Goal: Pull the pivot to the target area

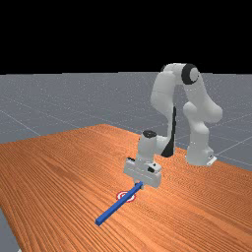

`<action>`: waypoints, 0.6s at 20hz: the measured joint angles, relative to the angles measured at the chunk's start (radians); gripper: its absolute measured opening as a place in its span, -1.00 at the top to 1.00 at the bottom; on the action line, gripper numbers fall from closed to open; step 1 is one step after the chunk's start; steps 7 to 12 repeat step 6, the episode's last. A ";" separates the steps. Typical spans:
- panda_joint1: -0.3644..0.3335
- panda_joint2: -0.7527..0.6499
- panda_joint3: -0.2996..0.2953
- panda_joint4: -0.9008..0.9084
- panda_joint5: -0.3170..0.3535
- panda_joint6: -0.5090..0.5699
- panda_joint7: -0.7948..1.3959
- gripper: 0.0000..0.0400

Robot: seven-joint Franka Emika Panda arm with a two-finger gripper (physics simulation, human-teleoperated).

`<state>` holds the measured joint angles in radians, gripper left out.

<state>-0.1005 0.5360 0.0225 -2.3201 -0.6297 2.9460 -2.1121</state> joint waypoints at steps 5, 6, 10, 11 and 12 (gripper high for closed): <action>-0.008 0.001 -0.005 0.002 0.006 -0.003 0.004 0.54; -0.004 0.001 -0.012 -0.001 -0.003 0.009 0.004 0.53; -0.004 0.001 -0.012 -0.001 -0.003 0.009 0.004 0.53; -0.004 0.001 -0.012 -0.001 -0.003 0.009 0.004 0.53; -0.004 0.001 -0.012 -0.001 -0.003 0.009 0.004 0.53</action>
